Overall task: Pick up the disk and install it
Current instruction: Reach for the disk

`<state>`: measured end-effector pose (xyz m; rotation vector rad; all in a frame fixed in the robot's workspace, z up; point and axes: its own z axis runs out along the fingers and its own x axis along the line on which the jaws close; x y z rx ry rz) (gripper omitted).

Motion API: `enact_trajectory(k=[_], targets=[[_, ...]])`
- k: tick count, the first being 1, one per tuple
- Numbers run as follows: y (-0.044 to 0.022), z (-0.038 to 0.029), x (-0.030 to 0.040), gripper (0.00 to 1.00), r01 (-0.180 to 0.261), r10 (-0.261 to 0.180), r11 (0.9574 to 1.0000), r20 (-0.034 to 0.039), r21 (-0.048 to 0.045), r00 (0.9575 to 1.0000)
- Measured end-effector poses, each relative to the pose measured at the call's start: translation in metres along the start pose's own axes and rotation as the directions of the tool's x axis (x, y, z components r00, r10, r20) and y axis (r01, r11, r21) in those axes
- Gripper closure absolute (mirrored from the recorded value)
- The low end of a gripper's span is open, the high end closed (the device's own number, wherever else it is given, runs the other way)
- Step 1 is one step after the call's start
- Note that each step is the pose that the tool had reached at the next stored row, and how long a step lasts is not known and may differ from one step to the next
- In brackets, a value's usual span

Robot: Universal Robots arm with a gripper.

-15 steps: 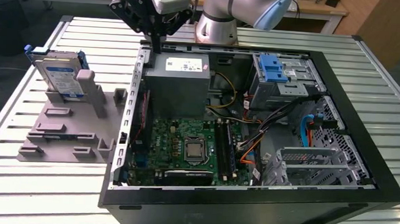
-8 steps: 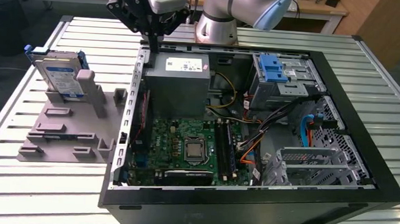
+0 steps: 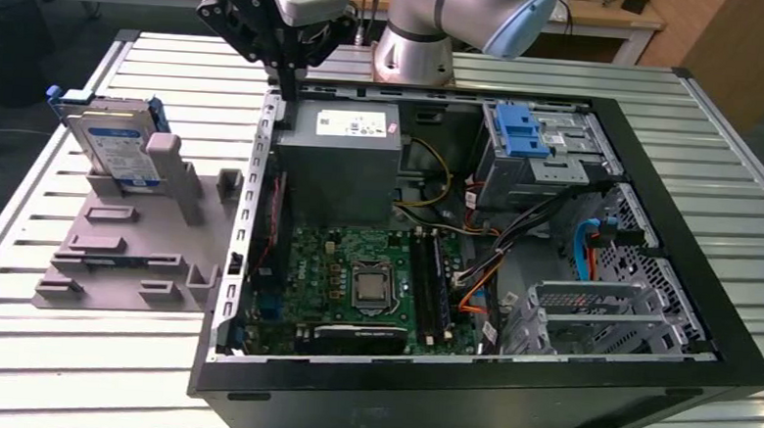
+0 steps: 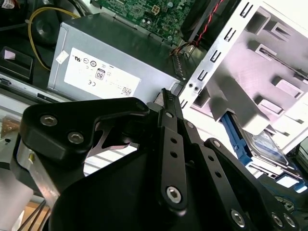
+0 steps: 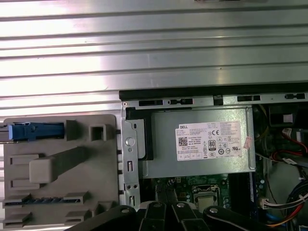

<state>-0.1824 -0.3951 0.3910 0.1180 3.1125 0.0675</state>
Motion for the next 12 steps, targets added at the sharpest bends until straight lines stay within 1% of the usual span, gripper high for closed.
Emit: enact_trajectory(k=[12], targets=[[0.0000,0.0002,0.0076,0.89,0.000,0.000,1.0000,0.0000,0.0000,1.0000]])
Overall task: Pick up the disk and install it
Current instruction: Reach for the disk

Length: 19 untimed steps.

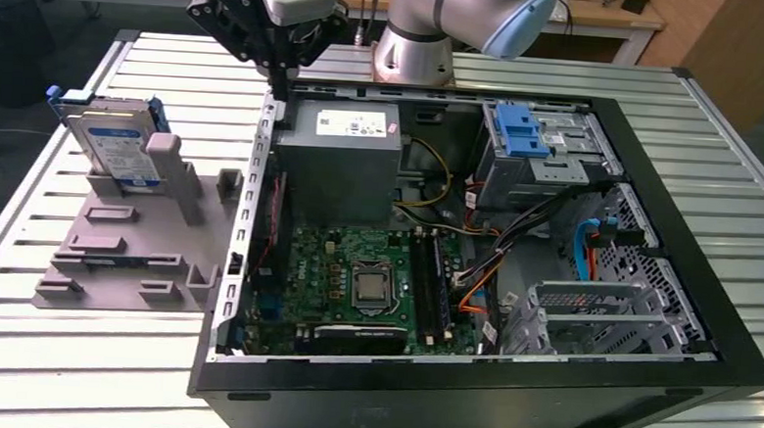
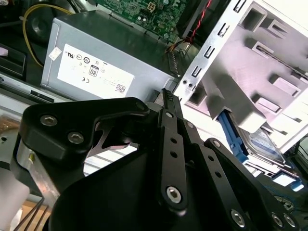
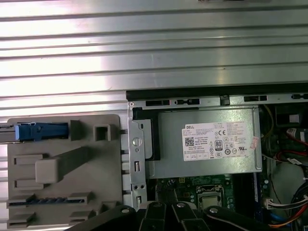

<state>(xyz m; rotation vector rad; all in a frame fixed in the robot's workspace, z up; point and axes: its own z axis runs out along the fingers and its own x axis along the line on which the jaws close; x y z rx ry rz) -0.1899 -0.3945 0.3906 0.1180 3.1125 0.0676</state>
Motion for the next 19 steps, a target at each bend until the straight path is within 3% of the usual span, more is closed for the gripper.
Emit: enact_trajectory(k=[19], targets=[[0.0007,0.0008,0.0152,0.89,0.000,0.000,1.0000,0.0000,0.0000,1.0000]])
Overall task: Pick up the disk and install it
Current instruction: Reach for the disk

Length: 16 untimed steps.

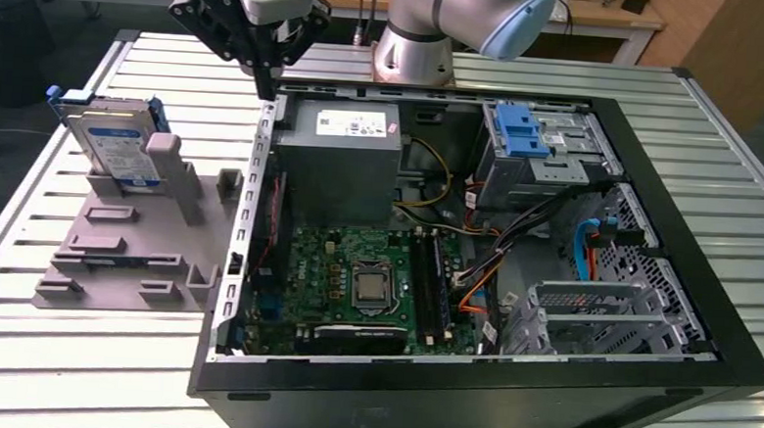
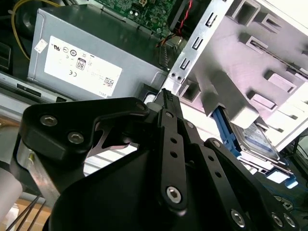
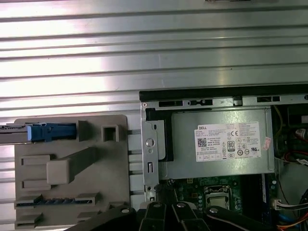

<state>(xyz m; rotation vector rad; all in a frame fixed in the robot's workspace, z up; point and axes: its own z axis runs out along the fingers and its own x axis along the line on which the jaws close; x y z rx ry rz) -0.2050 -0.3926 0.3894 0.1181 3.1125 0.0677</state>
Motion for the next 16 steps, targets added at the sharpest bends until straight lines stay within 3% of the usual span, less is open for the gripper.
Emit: enact_trajectory(k=[7,16], targets=[[0.0013,0.0004,0.0090,0.89,0.000,0.000,1.0000,-0.0023,0.0000,1.0000],[0.0028,0.0008,0.0169,0.89,-0.001,0.001,1.0000,-0.0183,0.0014,0.9998]])
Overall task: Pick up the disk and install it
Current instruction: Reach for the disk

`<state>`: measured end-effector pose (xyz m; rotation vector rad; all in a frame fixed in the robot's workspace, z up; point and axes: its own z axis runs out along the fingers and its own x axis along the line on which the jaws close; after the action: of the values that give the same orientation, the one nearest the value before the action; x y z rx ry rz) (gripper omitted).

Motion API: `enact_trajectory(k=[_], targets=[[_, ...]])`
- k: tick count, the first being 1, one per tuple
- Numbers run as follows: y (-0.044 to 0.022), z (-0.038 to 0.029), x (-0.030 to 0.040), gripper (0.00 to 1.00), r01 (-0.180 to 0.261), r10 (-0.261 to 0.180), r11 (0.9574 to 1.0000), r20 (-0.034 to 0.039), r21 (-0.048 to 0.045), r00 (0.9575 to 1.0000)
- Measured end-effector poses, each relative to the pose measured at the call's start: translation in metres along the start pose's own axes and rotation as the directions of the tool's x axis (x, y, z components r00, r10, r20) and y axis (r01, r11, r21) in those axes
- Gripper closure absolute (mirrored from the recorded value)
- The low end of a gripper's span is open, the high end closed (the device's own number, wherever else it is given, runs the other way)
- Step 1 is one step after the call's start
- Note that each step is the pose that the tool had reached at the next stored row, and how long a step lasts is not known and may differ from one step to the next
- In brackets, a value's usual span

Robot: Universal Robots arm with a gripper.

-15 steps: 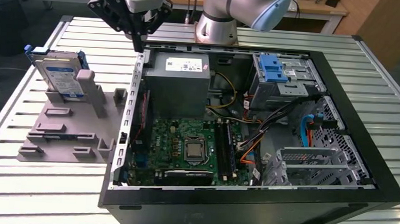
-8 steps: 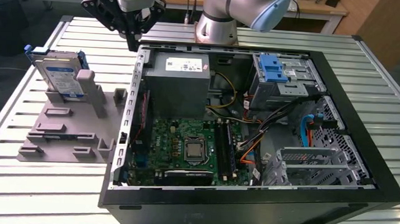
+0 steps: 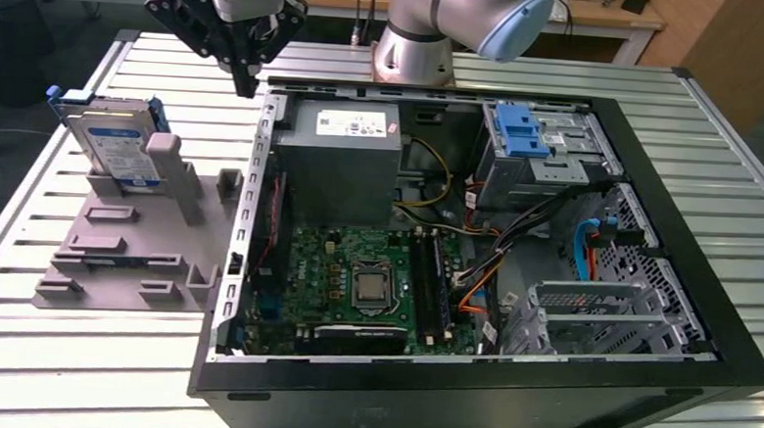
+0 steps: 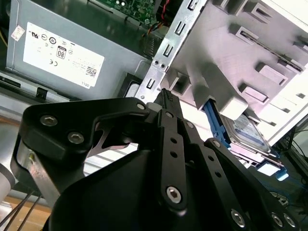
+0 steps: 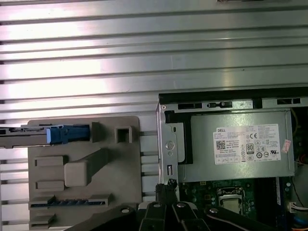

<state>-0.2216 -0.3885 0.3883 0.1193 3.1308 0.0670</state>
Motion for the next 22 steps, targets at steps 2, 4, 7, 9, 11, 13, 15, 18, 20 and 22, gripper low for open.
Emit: enact_trajectory(k=[2,4,7,9,11,13,15,18,20,22], targets=[[0.0003,0.0002,0.0017,0.89,0.000,0.000,1.0000,-0.0023,0.0002,1.0000],[0.0007,0.0003,0.0034,0.89,0.000,0.000,1.0000,-0.0045,0.0004,1.0000],[0.0012,0.0006,0.0061,0.89,0.000,0.000,1.0000,-0.0078,0.0005,1.0000],[0.0016,0.0008,0.0079,0.89,0.000,0.000,1.0000,-0.0098,0.0006,1.0000],[0.0020,0.0009,0.0097,0.89,-0.001,0.001,1.0000,-0.0121,0.0009,0.9999],[0.0023,0.0011,0.0115,0.89,-0.001,0.001,1.0000,-0.0140,0.0010,0.9999],[0.0027,0.0012,0.0134,0.89,-0.001,0.001,1.0000,-0.0161,0.0012,0.9999],[0.0033,0.0014,0.0161,0.89,-0.001,0.001,1.0000,-0.0189,0.0014,0.9998],[0.0037,0.0016,0.0179,0.89,-0.001,0.001,1.0000,-0.0207,0.0015,0.9998],[0.0042,0.0017,0.0196,0.89,-0.001,0.001,1.0000,-0.0224,0.0017,0.9997]])
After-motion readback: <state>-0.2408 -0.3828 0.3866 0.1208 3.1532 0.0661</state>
